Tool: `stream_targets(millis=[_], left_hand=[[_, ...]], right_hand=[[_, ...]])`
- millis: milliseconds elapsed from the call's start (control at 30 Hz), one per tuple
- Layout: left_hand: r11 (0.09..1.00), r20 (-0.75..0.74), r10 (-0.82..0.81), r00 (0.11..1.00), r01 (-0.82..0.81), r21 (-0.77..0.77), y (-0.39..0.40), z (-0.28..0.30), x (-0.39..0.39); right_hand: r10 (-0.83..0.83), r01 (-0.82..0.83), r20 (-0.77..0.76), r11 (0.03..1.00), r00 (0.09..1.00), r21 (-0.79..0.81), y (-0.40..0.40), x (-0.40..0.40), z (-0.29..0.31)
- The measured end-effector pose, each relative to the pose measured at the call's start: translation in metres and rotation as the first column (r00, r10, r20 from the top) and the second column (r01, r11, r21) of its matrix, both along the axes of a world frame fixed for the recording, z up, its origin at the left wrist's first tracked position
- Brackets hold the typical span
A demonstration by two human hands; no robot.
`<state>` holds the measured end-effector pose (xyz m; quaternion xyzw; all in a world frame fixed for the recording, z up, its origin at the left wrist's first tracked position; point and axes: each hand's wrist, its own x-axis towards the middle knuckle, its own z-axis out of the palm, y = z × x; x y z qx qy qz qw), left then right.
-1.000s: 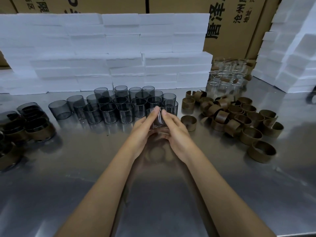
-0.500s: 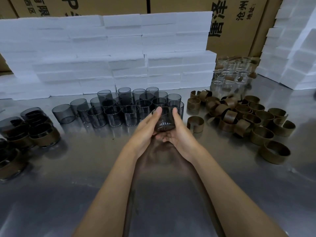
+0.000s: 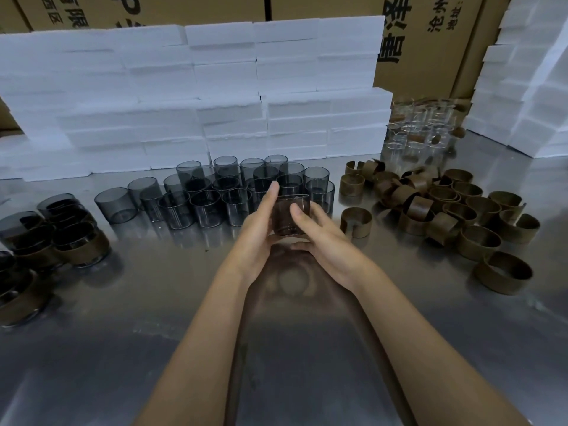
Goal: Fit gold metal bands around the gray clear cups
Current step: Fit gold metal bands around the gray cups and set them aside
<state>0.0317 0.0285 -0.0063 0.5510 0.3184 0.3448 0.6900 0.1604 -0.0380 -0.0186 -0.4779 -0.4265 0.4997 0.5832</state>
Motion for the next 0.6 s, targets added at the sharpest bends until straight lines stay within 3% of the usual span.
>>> stream_targets(millis=[133, 333, 600], left_hand=[[0.998, -0.022, 0.054, 0.998, -0.054, -0.012, -0.002, -0.003, 0.008], [0.985, -0.013, 0.156, 0.988, -0.156, -0.068, -0.004, -0.004, 0.014], [0.991, 0.006, 0.133, 0.991, -0.133, -0.010, -0.005, -0.005, 0.010]], right_hand=[[0.019, -0.018, -0.030, 0.999, 0.999, 0.035, 0.000, -0.001, 0.001], [-0.078, 0.078, -0.111, 0.997, 0.991, -0.002, 0.008, -0.005, -0.003], [-0.202, 0.213, -0.245, 0.977, 0.948, 0.021, 0.009, 0.004, 0.001]])
